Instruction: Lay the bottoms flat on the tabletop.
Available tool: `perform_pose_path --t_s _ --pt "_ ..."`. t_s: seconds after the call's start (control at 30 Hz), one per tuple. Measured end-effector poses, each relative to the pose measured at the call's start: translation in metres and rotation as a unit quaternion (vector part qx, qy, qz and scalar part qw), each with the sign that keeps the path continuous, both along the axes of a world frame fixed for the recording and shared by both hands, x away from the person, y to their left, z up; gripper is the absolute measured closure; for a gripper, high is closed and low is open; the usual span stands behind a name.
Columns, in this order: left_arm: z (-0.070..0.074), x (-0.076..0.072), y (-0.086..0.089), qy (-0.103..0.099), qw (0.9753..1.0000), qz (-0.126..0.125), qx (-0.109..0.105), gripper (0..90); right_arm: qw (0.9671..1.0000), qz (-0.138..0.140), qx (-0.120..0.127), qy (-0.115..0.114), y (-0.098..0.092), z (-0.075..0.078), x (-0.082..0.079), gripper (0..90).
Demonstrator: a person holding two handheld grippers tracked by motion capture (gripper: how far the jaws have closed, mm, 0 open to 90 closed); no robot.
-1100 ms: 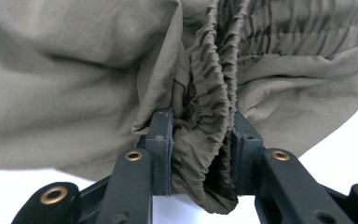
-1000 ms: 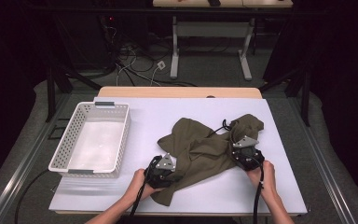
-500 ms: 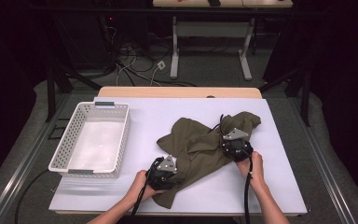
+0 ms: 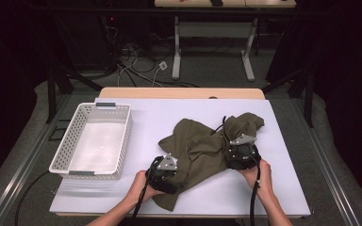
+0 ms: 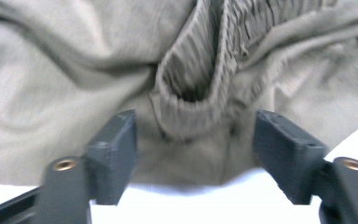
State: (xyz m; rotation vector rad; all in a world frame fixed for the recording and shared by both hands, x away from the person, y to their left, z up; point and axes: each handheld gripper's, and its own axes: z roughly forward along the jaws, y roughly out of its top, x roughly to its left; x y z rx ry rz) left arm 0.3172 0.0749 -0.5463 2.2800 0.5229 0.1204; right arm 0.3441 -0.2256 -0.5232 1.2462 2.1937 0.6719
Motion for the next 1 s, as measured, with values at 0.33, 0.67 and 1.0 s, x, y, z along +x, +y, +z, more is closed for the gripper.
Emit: perform_pose_path --t_s 0.33,0.67,1.0 --pt "-0.009 -0.002 -0.005 0.018 0.9997 -0.016 0.001 73.4 1.0 -0.003 0.003 -0.008 0.002 -0.014 0.007 65.2" --pt "-0.006 -0.008 -0.009 -0.012 0.998 -0.059 0.017 79.7 0.9984 -0.044 0.004 -0.037 -0.013 -0.012 0.011 72.4" --pt "-0.001 0.0 -0.001 -0.015 0.9997 0.011 -0.018 35.7 0.999 -0.041 0.017 -0.006 -0.019 -0.005 0.003 50.4"
